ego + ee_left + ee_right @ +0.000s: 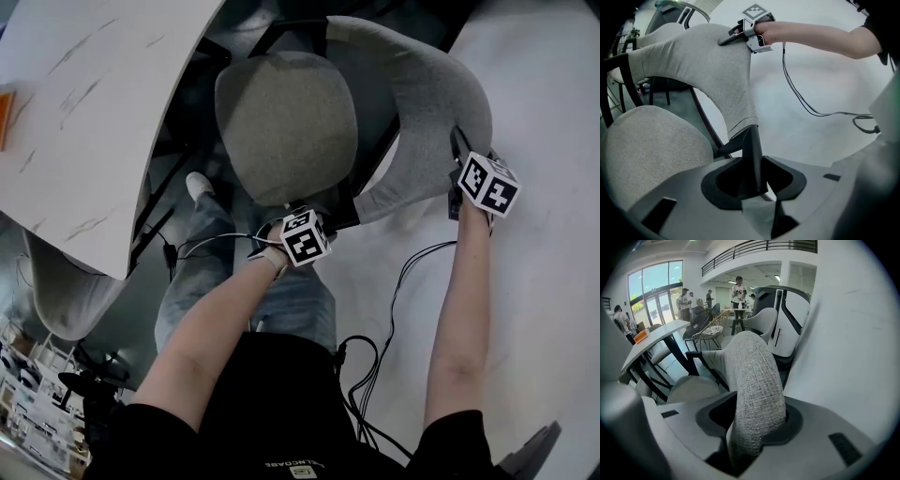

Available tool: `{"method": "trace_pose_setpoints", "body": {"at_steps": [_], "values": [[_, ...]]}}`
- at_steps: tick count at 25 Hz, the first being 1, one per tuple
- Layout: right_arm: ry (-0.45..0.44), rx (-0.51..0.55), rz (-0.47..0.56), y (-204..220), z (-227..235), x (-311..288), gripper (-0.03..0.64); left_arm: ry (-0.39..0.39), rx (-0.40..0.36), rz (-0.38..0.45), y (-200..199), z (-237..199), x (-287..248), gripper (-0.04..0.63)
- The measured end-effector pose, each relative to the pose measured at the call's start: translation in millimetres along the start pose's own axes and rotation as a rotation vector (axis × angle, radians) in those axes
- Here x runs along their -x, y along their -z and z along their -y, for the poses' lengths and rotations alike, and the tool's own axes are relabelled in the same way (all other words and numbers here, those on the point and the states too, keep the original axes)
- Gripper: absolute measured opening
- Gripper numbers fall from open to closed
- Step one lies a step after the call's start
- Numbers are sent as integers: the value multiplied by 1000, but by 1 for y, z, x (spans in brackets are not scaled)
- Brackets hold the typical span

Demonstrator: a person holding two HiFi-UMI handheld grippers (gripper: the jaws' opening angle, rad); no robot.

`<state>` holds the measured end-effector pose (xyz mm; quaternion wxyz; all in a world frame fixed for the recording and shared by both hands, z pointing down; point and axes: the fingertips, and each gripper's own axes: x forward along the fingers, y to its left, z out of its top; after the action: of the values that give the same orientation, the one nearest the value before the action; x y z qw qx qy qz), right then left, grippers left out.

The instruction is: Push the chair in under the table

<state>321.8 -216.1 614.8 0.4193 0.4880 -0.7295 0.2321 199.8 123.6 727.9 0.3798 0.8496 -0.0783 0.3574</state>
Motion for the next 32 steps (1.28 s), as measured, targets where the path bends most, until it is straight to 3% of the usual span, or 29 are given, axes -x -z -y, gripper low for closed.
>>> {"method": "trace_pose_setpoints", "body": {"at_steps": [32], "values": [[144,-240,-8,73,-84,56,153,-106,-292,-146,115,-3,97,121]]}}
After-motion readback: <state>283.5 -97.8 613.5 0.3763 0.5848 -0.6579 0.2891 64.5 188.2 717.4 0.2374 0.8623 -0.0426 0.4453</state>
